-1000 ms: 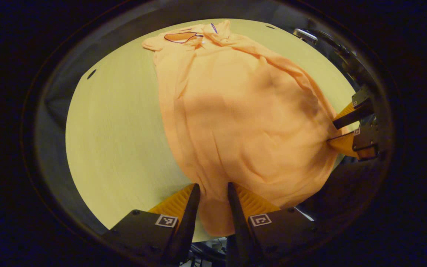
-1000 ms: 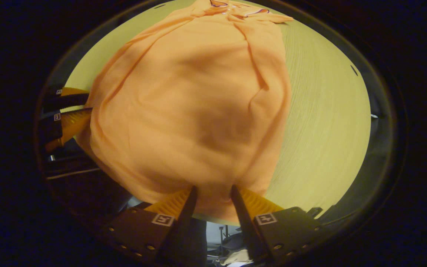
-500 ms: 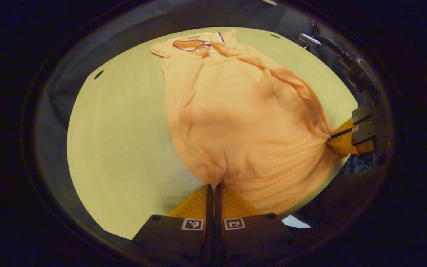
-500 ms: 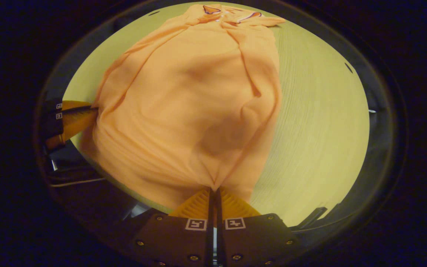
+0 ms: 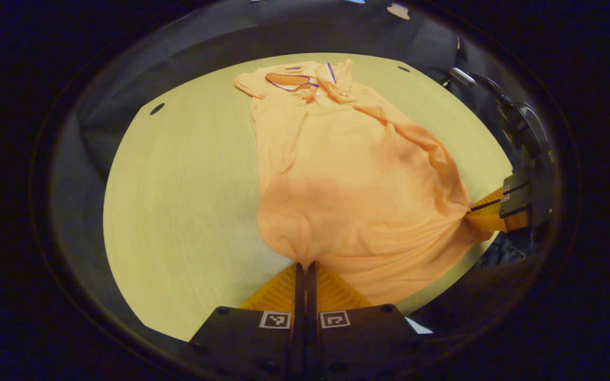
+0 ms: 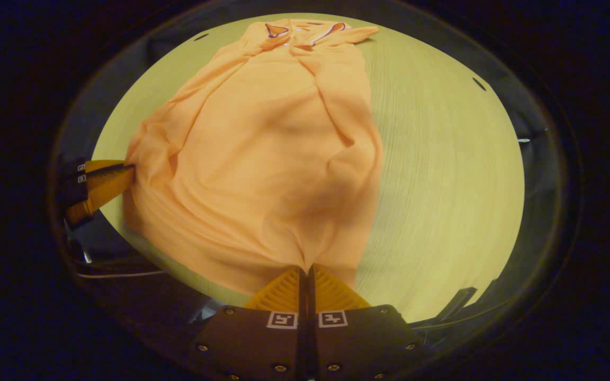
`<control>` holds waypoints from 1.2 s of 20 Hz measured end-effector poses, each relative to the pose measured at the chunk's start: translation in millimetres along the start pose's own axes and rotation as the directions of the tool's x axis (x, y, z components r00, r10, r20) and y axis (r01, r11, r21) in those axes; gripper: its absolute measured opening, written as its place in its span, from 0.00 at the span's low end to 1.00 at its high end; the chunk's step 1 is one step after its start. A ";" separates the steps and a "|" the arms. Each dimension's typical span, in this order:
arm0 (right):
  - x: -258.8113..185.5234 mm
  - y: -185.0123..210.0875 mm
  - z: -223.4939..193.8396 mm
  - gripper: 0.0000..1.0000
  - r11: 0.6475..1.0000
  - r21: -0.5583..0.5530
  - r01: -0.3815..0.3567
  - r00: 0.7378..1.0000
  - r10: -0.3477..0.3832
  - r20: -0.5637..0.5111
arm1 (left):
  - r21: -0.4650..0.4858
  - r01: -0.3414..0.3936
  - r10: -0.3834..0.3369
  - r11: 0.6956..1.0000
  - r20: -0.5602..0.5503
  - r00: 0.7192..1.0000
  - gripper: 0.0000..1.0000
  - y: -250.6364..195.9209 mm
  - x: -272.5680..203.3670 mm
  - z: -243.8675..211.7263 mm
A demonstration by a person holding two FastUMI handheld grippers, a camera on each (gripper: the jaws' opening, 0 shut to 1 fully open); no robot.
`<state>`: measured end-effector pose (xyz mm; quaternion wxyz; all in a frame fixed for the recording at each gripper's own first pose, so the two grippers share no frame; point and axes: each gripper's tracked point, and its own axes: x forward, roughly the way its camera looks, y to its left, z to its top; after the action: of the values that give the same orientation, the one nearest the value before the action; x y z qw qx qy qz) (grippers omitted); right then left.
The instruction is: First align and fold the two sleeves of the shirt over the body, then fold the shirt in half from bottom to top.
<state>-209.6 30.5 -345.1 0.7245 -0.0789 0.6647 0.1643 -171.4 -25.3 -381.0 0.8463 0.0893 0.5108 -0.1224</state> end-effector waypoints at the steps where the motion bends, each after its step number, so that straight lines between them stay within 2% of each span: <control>1: -4.2 -0.2 4.8 0.00 1.000 0.014 -0.006 1.000 0.006 0.012 | -0.018 0.002 -0.002 1.000 0.007 1.000 0.06 1.2 -2.9 5.5; 7: -37.9 -8.3 53.2 0.00 0.998 0.065 -0.023 0.992 0.015 0.128 | -0.075 0.002 0.004 0.997 0.080 0.997 0.06 17.4 -15.9 59.5; 12: -62.9 -24.1 125.8 0.00 0.996 0.085 -0.026 0.969 0.005 0.247 | -0.094 -0.004 0.019 0.996 0.162 0.987 0.06 36.7 -21.8 125.1; 17: -85.9 -43.4 205.0 0.00 0.994 0.103 -0.037 0.933 -0.002 0.360 | -0.128 -0.005 0.037 0.992 0.250 0.968 0.06 63.1 -21.4 206.7; 21: -104.1 -59.0 268.4 0.00 0.992 0.119 -0.042 0.894 -0.016 0.447 | -0.172 0.005 0.049 0.985 0.313 0.949 0.06 84.1 -5.5 270.1; 24: -110.4 -69.4 313.5 0.00 0.990 0.131 -0.046 0.864 -0.026 0.503 | -0.163 0.003 0.054 0.987 0.347 0.936 0.06 99.7 5.5 307.0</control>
<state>101.2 55.4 -210.5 0.8757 0.0206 0.4627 0.1365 119.5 -15.6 -241.4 0.9296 0.0043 0.3590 -0.0837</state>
